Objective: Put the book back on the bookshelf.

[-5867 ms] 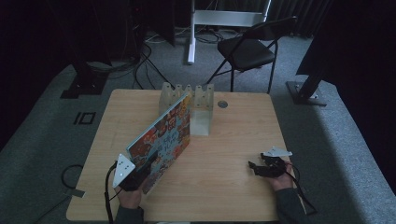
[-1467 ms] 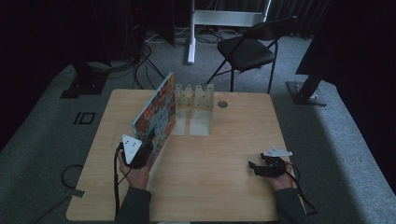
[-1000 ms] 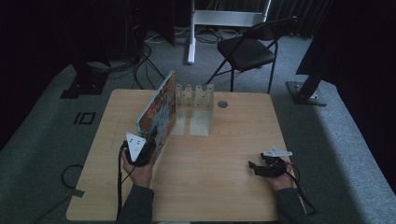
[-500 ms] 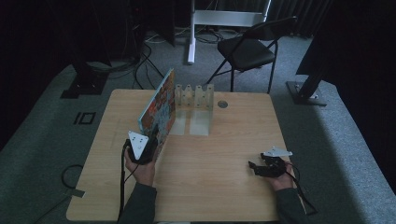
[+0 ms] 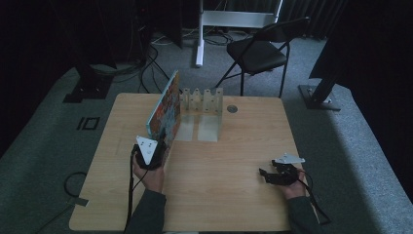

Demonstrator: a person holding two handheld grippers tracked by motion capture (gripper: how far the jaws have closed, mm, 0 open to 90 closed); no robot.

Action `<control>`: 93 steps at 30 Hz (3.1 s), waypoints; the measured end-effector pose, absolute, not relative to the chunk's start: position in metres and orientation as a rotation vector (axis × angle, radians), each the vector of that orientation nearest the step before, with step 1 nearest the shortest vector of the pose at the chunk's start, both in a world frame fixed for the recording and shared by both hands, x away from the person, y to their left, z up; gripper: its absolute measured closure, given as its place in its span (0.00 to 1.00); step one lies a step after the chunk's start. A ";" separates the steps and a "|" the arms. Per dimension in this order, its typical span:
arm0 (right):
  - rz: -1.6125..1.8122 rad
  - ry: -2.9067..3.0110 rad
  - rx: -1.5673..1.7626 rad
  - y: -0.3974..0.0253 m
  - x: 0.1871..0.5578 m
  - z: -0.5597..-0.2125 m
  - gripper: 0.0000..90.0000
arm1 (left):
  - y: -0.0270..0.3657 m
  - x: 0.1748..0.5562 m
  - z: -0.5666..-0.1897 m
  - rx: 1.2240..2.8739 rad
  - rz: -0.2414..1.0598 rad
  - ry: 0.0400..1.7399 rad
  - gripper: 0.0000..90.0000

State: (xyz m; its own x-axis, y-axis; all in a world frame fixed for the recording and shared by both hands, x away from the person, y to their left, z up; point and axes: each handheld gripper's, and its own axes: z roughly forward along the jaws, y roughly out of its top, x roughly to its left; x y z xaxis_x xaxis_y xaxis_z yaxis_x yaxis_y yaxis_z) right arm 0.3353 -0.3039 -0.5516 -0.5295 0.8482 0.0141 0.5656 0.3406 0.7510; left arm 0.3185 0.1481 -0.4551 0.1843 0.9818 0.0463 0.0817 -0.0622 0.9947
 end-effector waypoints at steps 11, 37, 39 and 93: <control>1.021 2.230 1.247 -0.304 0.335 -0.552 0.31 | 0.141 0.324 -0.458 1.370 1.105 1.116 0.90; 1.022 2.230 1.250 -0.304 0.335 -0.552 0.31 | 0.136 0.336 -0.467 1.319 1.141 1.158 0.90; 1.023 2.230 1.250 -0.304 0.335 -0.552 0.31 | 0.135 0.336 -0.468 1.312 1.147 1.158 0.90; 1.022 2.230 1.249 -0.304 0.335 -0.552 0.31 | 0.124 0.342 -0.481 1.298 1.180 1.175 0.90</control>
State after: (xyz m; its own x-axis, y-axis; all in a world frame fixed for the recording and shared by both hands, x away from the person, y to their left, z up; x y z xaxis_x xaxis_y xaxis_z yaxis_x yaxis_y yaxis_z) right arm 0.3353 -0.3042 -0.5516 -0.5287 0.8486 0.0175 0.5670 0.3378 0.7513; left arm 0.3420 0.1243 -0.4815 0.0574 0.9974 0.0434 0.0390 -0.0456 0.9982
